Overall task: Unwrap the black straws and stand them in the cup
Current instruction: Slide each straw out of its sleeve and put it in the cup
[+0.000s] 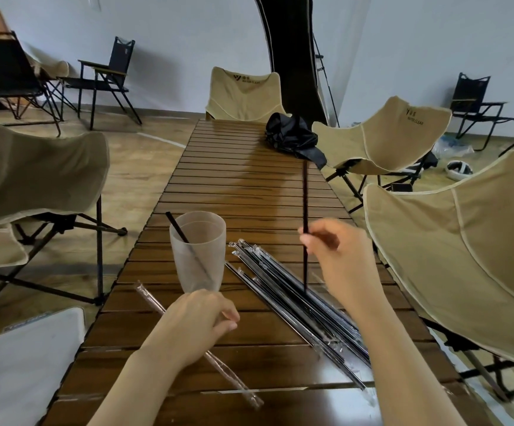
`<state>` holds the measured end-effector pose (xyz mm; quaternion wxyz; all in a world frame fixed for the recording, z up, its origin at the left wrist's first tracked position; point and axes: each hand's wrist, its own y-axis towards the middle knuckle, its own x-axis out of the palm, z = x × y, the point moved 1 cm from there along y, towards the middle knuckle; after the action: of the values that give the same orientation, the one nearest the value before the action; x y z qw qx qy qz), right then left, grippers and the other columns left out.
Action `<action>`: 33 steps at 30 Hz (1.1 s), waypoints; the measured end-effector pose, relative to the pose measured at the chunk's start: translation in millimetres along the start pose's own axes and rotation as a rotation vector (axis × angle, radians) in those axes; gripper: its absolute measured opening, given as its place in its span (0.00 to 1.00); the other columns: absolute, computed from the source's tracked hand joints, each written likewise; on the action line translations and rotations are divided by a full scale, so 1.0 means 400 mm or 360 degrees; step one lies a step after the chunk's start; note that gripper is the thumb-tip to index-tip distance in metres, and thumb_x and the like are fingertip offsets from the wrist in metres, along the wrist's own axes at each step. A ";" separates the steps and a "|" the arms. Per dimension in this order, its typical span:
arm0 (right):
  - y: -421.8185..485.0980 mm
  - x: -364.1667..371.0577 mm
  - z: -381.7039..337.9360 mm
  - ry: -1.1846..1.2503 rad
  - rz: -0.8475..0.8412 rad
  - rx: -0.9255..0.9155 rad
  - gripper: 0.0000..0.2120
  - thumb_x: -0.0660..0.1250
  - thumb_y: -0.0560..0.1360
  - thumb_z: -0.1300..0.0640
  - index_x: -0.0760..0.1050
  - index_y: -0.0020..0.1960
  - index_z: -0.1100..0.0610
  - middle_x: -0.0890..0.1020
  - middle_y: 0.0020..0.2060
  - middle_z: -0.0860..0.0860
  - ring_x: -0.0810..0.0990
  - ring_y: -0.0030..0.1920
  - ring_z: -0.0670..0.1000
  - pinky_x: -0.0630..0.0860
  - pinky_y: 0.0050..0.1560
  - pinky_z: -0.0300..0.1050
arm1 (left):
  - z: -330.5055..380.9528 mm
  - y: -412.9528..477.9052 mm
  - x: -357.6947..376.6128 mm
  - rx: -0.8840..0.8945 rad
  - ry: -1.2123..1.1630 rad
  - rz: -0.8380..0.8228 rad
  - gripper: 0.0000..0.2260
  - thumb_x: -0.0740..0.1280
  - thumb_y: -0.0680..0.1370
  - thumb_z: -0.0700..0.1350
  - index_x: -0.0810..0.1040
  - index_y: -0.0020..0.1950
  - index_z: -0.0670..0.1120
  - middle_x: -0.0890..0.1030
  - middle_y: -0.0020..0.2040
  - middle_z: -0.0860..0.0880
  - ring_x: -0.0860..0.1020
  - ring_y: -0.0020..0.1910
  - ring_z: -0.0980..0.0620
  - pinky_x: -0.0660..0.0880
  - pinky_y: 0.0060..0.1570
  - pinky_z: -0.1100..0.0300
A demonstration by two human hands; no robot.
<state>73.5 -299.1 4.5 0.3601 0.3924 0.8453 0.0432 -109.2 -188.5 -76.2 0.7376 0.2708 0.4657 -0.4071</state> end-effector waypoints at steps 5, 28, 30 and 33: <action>-0.008 0.021 -0.136 0.0501 0.0376 -0.0359 0.06 0.67 0.75 0.63 0.80 0.52 0.59 0.83 0.41 0.48 0.82 0.42 0.42 0.77 0.46 0.33 | -0.011 -0.001 0.002 -0.0024 -0.0013 -0.0011 0.06 0.65 0.78 0.53 0.80 0.52 0.60 0.80 0.50 0.62 0.76 0.49 0.66 0.66 0.48 0.74; -0.029 0.224 -0.104 -0.0099 -0.0198 -0.0343 0.10 0.66 0.77 0.53 0.77 0.57 0.54 0.73 0.55 0.47 0.72 0.50 0.42 0.69 0.49 0.28 | -0.021 -0.012 -0.011 -0.0137 -0.0057 -0.0020 0.06 0.67 0.77 0.49 0.80 0.51 0.59 0.82 0.47 0.59 0.78 0.49 0.62 0.77 0.54 0.60; -0.025 0.205 -0.087 -0.0130 -0.0209 -0.0278 0.09 0.66 0.77 0.54 0.77 0.57 0.54 0.72 0.54 0.46 0.73 0.48 0.42 0.72 0.49 0.31 | -0.021 -0.012 -0.011 -0.0130 -0.0047 -0.0023 0.06 0.66 0.77 0.50 0.80 0.52 0.59 0.82 0.48 0.60 0.78 0.48 0.64 0.76 0.52 0.64; -0.022 0.164 -0.037 -0.0333 -0.0331 -0.0076 0.06 0.66 0.77 0.55 0.77 0.53 0.53 0.75 0.53 0.47 0.76 0.49 0.45 0.76 0.53 0.39 | -0.022 -0.012 -0.012 -0.0111 -0.0033 -0.0028 0.07 0.67 0.77 0.49 0.80 0.52 0.60 0.82 0.47 0.61 0.78 0.46 0.66 0.75 0.49 0.69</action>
<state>30.1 -256.3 -25.5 0.4581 0.2965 0.8379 -0.0153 -118.5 -182.2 -75.6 0.7478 0.2366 0.4742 -0.4000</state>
